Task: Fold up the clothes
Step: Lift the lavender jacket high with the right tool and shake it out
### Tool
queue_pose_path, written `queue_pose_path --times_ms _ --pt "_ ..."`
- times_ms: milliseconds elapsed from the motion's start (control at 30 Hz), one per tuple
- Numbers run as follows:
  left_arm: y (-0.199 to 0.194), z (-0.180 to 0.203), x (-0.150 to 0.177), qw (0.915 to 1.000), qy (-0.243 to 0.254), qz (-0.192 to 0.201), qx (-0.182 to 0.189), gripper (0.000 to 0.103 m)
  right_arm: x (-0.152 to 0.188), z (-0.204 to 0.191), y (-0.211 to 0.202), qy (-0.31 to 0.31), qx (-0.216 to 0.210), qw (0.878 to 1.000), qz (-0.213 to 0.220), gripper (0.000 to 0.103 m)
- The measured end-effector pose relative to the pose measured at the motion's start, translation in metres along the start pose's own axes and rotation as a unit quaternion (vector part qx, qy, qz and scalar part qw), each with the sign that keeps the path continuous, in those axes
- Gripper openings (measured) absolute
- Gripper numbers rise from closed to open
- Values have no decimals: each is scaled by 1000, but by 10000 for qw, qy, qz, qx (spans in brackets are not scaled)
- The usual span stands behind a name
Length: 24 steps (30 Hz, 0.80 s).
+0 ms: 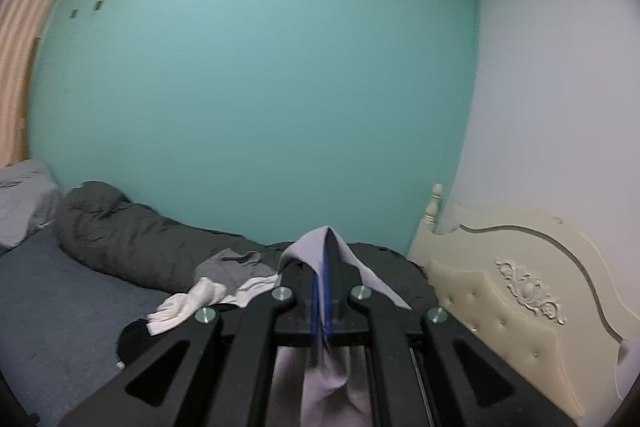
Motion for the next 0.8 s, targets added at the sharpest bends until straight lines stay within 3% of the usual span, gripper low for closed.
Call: queue_pose_path --times_ms 167,433,633,800 --pt "-19 1 21 9998 -189 -17 -6 103 31 -50 -12 -174 -728 9968 -290 2" --pt "-24 -10 50 9996 -122 -203 -161 103 130 -131 -2 -45 -1639 9810 -1035 2" --pt "-26 -25 53 9993 -183 -179 -273 103 197 -177 11 51 -2088 9669 -1463 2" --pt "-21 -39 57 9987 -239 -247 -364 103 233 -198 28 105 -2224 9596 -1719 2"
Point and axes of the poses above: each gripper's, at about its wrist camera, not at the fingertips, and y roughly the way its jaws point, z to its right, x to its underside, the point moved 7 cm from there along y, roughly the way its jaws point, and after that the axes turned 5 degrees about y, right-handed, at the moved point
